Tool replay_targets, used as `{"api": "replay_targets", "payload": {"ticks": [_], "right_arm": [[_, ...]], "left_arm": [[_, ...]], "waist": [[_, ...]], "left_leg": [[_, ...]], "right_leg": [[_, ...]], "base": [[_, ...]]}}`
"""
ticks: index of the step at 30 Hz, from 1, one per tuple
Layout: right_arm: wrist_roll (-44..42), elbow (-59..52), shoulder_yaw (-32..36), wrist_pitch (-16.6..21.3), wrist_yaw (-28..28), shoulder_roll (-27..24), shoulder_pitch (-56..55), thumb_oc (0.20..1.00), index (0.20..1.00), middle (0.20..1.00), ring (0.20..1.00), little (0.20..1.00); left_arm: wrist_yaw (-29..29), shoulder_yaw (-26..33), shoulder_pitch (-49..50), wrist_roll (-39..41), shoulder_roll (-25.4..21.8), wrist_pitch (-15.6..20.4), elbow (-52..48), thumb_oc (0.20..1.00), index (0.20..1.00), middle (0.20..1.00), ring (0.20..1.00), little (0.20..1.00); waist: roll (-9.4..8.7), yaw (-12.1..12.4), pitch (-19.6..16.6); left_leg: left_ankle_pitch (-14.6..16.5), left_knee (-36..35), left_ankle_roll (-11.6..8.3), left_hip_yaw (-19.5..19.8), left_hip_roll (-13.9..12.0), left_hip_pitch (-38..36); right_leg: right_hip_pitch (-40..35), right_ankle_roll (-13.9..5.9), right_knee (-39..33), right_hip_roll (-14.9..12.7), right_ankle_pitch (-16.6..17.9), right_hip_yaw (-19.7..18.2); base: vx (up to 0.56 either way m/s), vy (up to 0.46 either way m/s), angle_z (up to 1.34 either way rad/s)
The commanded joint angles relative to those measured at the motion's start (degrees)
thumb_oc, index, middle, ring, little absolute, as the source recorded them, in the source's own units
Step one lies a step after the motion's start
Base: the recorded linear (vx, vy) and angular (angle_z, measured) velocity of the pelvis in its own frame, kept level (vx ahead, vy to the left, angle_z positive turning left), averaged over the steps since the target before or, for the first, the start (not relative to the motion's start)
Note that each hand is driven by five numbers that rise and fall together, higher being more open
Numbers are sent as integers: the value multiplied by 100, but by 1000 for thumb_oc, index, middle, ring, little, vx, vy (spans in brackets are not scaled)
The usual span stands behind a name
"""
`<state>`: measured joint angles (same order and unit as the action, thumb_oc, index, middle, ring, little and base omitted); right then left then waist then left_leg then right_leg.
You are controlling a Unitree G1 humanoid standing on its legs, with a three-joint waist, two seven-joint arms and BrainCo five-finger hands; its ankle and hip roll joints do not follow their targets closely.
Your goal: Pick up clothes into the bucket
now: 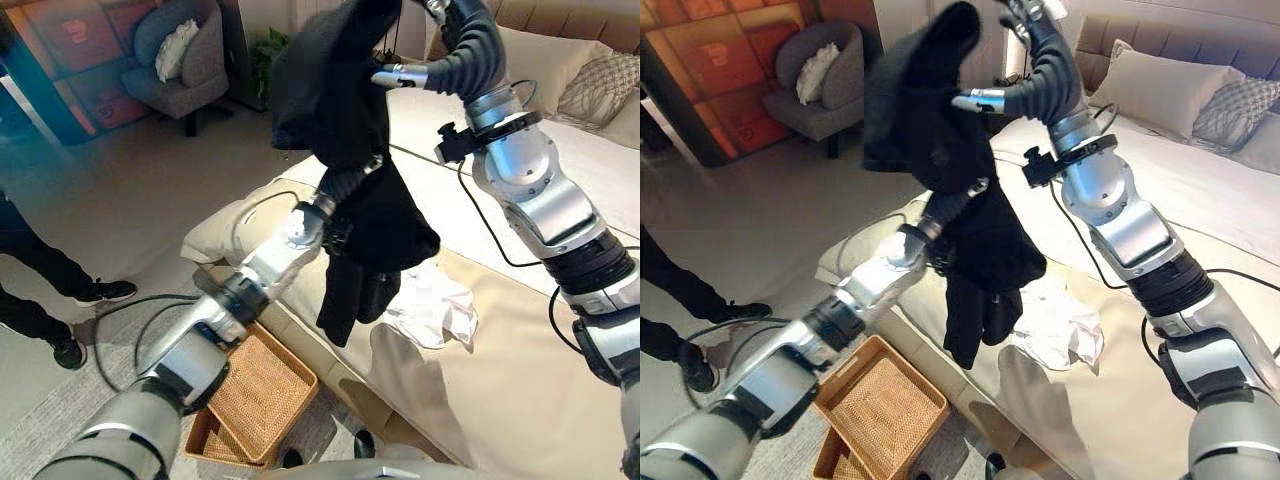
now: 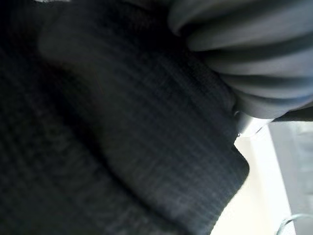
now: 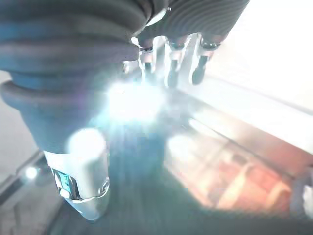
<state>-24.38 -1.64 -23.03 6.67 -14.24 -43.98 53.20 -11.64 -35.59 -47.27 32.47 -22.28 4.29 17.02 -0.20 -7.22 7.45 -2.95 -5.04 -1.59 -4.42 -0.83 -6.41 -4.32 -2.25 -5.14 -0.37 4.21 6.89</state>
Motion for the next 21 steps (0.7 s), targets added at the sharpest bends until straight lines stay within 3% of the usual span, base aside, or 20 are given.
{"api": "replay_targets", "payload": {"ticks": [1, 4, 9, 10, 11, 15, 21], "right_arm": [[-202, -145, 454, 236, -68, -155, -320, 1000, 1000, 1000, 1000, 1000], [-277, -150, 1240, 200, 36, -150, -1599, 1000, 1000, 1000, 1000, 1000], [-216, 348, 2123, 113, 270, 481, -3356, 1000, 1000, 1000, 1000, 1000], [-214, 344, 2117, 111, 271, 486, -3366, 1000, 1000, 1000, 1000, 1000], [-82, 718, 2182, 73, 333, 865, -3827, 1000, 1000, 1000, 1000, 1000], [162, 1516, 2330, -18, 435, 1573, -4792, 1000, 1000, 1000, 1000, 1000], [784, 2951, 1994, -102, 527, 2158, -5190, 1000, 1000, 1000, 1000, 1000]], "left_arm": [[-181, 361, -307, 202, -471, 605, -412, 200, 200, 200, 200, 200], [-255, 1189, 422, 251, -1297, 744, -1127, 200, 200, 200, 200, 200], [-354, 2551, 1563, -161, -1776, 902, -1795, 200, 200, 200, 200, 200], [-354, 2556, 1583, -160, -1779, 897, -1805, 200, 200, 200, 200, 200], [-358, 2909, 1822, -263, -1938, 948, -1909, 200, 200, 200, 200, 200], [-418, 3615, 2236, -572, -2390, 1005, -1962, 200, 200, 200, 200, 200], [-630, 4029, 2404, -1316, -3142, 963, -1476, 200, 200, 200, 200, 200]], "waist": [[-337, 263, -280], [-313, 340, -249], [-293, 409, -163], [-288, 403, -177], [-286, 431, -124], [-265, 495, 63], [-249, 563, 396]], "left_leg": [[339, 271, -129, 41, -97, -75], [341, 260, -135, 73, -114, -90], [326, 240, -149, 108, -137, -103], [371, 226, -155, 113, -145, -137], [361, 221, -158, 135, -148, -115], [330, 238, -157, 213, -150, -14], [261, 374, -164, 352, -137, 347]], "right_leg": [[-118, -621, 403, -627, -252, 58], [-154, -614, 396, -624, -288, 101], [-189, -602, 399, -608, -324, 181], [-220, -610, 392, -599, -366, 182], [-219, -604, 384, -597, -371, 217], [-169, -598, 399, -597, -362, 327], [81, -597, 478, -620, -330, 445]], "base": [[6, -17, 5], [7, -8, 7], [8, 4, 11], [2, -4, 4], [-8, -3, 7], [-59, -9, 10], [-97, 1, 18]]}}
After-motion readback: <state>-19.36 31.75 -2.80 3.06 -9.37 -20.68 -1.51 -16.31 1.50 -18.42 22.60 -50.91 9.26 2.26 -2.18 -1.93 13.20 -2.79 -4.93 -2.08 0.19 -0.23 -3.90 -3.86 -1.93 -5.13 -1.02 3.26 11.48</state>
